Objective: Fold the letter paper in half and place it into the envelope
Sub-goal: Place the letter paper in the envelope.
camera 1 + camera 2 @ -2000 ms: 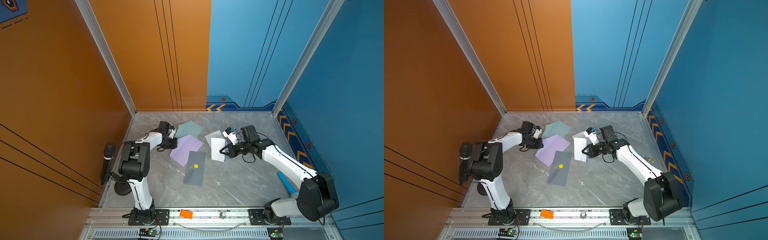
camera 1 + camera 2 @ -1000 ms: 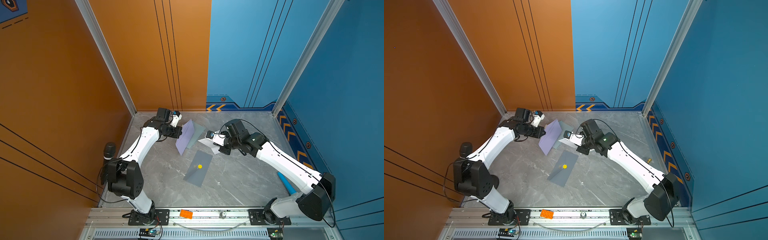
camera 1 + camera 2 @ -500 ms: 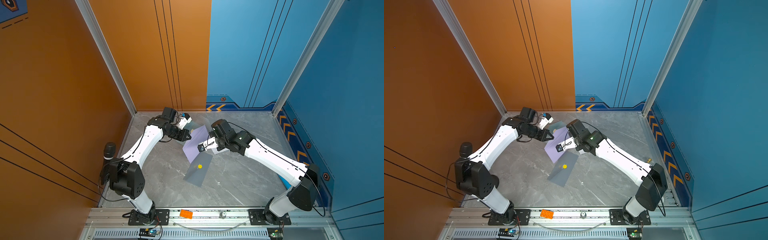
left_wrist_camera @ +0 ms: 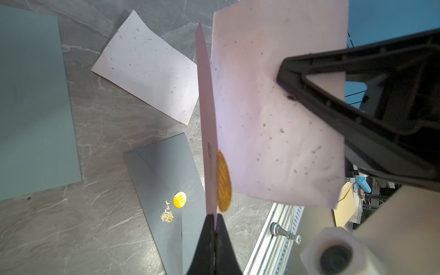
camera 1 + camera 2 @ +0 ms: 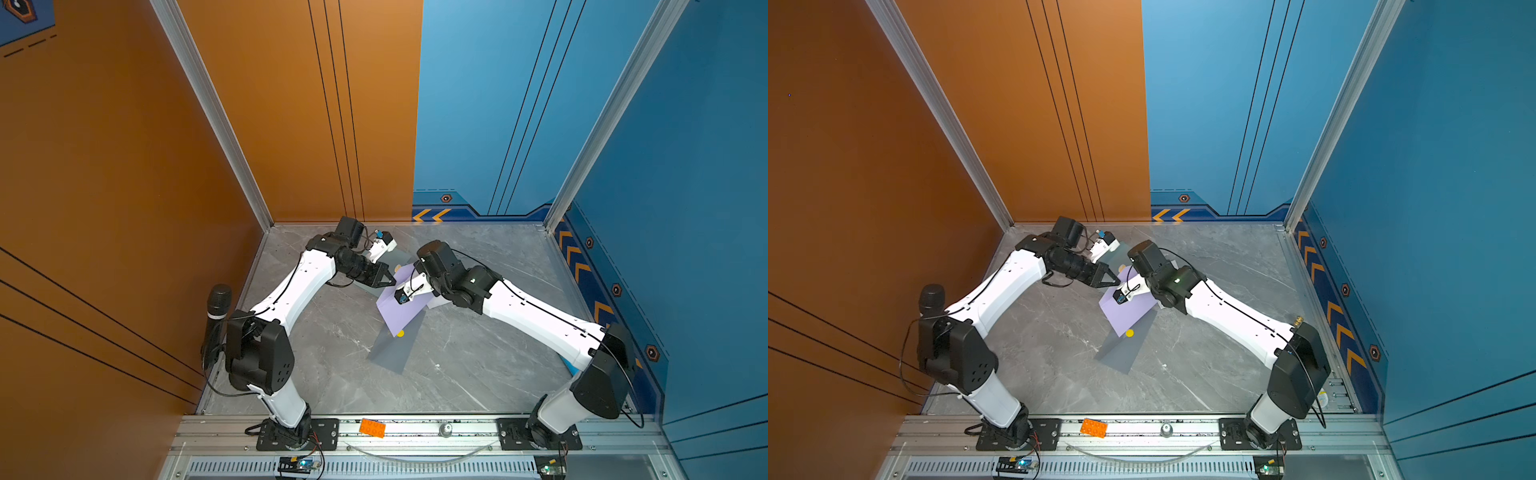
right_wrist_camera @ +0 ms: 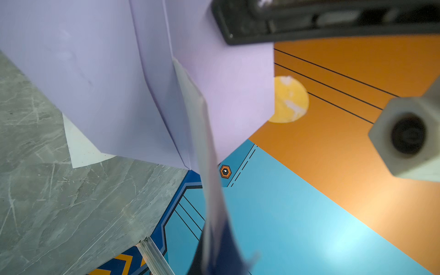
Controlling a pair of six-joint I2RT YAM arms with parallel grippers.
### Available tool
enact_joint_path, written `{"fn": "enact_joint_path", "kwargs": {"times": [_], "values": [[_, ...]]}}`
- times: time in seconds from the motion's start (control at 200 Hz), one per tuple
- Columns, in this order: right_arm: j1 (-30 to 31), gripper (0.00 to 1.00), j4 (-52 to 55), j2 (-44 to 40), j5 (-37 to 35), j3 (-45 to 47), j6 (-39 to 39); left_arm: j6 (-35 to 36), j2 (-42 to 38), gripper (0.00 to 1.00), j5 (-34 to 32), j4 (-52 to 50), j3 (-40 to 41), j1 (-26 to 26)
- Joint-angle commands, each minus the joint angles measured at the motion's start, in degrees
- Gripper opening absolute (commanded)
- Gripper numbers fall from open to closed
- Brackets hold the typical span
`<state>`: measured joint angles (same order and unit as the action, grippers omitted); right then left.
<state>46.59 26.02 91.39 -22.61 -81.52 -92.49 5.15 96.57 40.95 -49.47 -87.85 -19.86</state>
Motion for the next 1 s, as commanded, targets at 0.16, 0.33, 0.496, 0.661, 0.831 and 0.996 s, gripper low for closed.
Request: {"fn": "enact_joint_path", "kwargs": {"times": [0.16, 0.33, 0.496, 0.661, 0.831, 0.996], "values": [[1.85, 0.00, -3.31, -2.51, 1.18, 4.45, 1.14, 0.91, 0.37, 0.00, 3.16, -1.33, -1.31, -0.53], [2.76, 0.00, -7.78, -3.50, 2.73, 7.27, 1.63, 0.83, 0.37, 0.00, 3.10, -1.33, -1.18, -0.62], [3.09, 0.00, -8.46, -4.03, 5.59, 7.74, 2.39, 0.83, 0.02, 0.00, 4.30, -1.34, -1.00, -0.71], [3.63, 0.00, -8.12, -4.30, 9.15, 7.63, 2.23, 0.92, -1.15, 0.00, 5.43, -1.33, -0.65, -1.06], [3.76, 0.00, -6.88, -4.43, 12.42, 7.33, 2.91, 0.74, -2.82, 0.00, 5.70, -1.33, 0.29, -1.19], [3.63, 0.00, -6.87, -4.73, 16.32, 7.31, 3.71, 0.59, -4.35, 0.00, 6.07, -1.33, 1.08, -1.15]]}}
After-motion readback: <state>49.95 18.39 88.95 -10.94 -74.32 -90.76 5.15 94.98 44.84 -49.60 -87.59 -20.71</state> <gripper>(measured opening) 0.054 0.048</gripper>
